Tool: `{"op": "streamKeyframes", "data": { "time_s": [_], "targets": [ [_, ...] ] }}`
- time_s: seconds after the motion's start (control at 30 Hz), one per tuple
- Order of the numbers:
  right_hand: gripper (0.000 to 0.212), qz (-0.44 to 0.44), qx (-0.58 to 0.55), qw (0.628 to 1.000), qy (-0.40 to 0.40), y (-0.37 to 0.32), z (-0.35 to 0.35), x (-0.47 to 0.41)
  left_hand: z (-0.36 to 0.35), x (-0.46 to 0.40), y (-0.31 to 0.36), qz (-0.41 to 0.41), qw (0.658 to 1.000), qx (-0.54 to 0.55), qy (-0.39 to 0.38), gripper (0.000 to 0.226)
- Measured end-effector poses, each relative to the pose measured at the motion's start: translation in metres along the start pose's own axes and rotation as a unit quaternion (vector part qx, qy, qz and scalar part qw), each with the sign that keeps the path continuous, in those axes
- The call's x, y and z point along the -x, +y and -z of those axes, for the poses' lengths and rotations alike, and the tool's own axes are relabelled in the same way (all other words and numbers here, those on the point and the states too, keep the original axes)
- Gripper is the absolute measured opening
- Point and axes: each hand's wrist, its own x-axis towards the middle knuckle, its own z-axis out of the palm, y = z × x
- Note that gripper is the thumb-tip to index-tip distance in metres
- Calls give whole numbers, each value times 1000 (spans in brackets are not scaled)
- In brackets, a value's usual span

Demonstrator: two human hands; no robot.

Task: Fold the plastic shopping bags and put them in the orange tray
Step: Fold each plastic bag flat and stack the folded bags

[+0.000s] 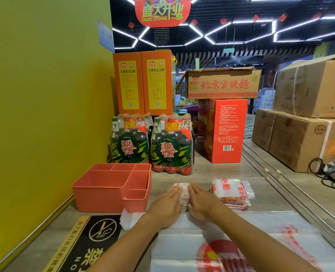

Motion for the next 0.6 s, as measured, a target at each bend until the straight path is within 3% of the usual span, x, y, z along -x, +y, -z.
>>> {"op": "streamKeyframes", "data": {
  "time_s": [0.2,0.4,0.6],
  "targets": [
    [68,-5,7,1000,-5,0,-3,-5,2,-3,-2,7,1000,-16,-26,58],
    [75,-13,26,999,-26,-7,12,1,24,-6,3,17,994,-30,-103,65],
    [85,-9,11,999,42,-9,38,16,54,2,17,6,998,-18,-60,76]
  ]
}}
